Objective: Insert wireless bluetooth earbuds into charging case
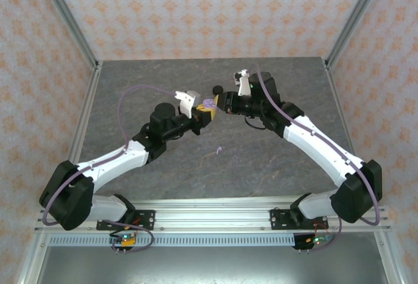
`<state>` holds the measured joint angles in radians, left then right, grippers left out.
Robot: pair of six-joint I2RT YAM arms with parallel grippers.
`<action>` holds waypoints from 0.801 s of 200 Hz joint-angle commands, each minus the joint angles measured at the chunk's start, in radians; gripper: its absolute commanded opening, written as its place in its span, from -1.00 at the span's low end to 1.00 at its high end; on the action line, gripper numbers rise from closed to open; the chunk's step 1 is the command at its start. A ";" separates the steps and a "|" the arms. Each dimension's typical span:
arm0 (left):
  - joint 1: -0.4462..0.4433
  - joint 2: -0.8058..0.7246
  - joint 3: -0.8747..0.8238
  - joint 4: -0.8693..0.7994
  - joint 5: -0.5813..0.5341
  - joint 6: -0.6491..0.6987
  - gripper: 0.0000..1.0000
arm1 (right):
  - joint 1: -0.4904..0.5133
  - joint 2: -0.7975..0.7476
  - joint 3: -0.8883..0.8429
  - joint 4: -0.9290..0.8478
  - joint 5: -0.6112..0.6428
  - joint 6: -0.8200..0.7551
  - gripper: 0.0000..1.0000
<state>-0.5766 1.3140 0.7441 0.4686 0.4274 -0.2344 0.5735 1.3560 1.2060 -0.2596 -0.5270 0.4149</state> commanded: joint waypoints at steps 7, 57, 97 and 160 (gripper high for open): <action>-0.008 -0.013 0.024 -0.081 -0.085 0.037 -0.83 | 0.001 -0.008 -0.011 -0.114 0.176 -0.027 -0.64; -0.009 -0.066 0.030 -0.162 -0.094 0.073 -0.83 | -0.054 0.110 -0.026 -0.288 0.303 -0.018 -0.64; -0.008 -0.096 0.042 -0.208 -0.084 0.093 -0.83 | -0.105 0.265 -0.047 -0.329 0.296 -0.034 -0.64; -0.008 -0.103 0.038 -0.220 -0.084 0.093 -0.84 | -0.111 0.468 -0.037 -0.282 0.316 -0.023 -0.64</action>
<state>-0.5766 1.2327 0.7567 0.2588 0.3573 -0.1558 0.4637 1.7863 1.1625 -0.5449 -0.2527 0.3885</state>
